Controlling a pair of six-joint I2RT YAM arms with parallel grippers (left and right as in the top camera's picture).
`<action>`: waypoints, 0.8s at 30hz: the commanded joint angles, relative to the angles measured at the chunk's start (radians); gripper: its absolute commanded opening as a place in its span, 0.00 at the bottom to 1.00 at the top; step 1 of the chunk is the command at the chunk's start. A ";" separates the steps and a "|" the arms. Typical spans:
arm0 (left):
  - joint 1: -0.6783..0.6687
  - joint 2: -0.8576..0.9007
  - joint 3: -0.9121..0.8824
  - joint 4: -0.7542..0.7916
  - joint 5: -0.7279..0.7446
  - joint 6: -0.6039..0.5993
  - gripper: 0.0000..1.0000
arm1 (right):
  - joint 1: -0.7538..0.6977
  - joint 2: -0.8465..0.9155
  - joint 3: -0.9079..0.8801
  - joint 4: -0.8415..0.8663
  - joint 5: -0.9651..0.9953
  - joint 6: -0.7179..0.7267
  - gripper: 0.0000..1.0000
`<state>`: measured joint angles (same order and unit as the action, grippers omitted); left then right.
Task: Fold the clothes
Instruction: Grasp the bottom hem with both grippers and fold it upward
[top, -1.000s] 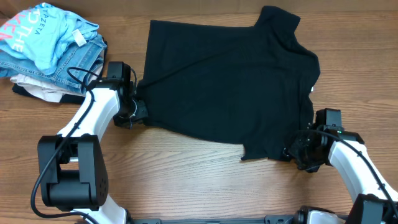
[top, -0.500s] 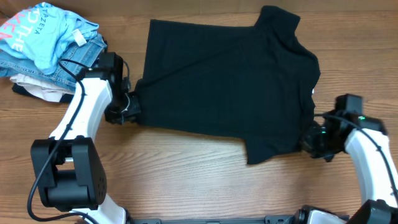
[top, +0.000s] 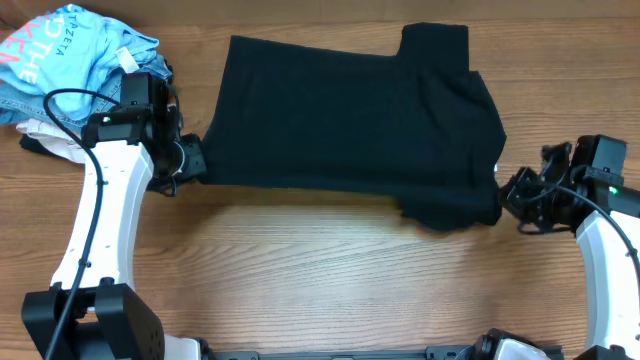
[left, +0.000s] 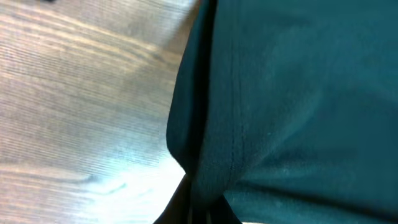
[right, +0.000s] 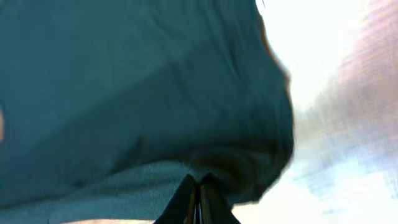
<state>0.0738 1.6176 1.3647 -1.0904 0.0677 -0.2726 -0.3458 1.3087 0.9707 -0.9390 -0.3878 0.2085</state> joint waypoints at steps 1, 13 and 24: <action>0.011 0.007 -0.005 0.061 -0.060 0.026 0.04 | -0.006 -0.015 0.022 0.083 0.019 -0.004 0.04; 0.011 0.239 -0.005 0.290 -0.041 0.026 0.04 | 0.109 0.214 0.022 0.390 0.047 0.031 0.04; -0.046 0.288 -0.005 0.589 -0.043 0.069 0.07 | 0.115 0.337 0.022 0.498 0.126 0.031 0.04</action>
<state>0.0525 1.9034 1.3609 -0.5510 0.0704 -0.2359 -0.2264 1.6375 0.9710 -0.4549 -0.3130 0.2356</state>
